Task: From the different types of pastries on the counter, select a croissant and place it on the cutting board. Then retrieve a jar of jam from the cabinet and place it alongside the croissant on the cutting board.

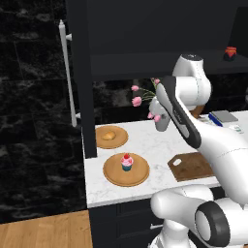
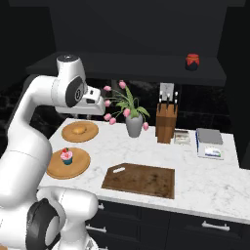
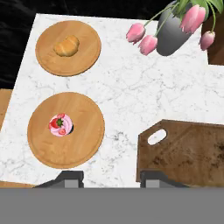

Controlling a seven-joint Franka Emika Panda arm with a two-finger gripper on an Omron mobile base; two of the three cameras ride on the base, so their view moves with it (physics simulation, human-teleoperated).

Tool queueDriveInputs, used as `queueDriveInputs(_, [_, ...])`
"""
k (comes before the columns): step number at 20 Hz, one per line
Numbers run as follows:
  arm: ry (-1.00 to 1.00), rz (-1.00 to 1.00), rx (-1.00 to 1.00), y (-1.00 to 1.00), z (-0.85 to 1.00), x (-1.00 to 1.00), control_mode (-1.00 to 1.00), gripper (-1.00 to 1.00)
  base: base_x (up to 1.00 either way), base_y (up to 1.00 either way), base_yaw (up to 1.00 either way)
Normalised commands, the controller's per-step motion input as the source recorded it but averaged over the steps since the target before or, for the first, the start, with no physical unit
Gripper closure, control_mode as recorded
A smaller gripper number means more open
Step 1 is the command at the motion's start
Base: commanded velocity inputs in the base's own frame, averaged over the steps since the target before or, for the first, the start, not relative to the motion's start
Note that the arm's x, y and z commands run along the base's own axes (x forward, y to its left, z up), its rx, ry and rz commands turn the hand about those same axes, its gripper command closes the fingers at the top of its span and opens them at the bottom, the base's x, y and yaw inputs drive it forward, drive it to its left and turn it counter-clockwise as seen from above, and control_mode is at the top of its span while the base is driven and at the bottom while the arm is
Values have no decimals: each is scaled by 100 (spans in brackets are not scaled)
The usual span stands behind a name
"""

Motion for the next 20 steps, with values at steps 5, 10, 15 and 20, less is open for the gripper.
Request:
queueDriveInputs(5, [-23,0,1,-4,6,3,-100,-100,0,0,0])
queueDriveInputs(10, [-10,1,3,-7,2,0,-100,-100,0,0,0])
queueDriveInputs(15, [-8,0,5,-24,67,27,-100,-100,0,0,0])
queueDriveInputs(20, [0,1,1,-27,61,5,-100,-100,0,0,0])
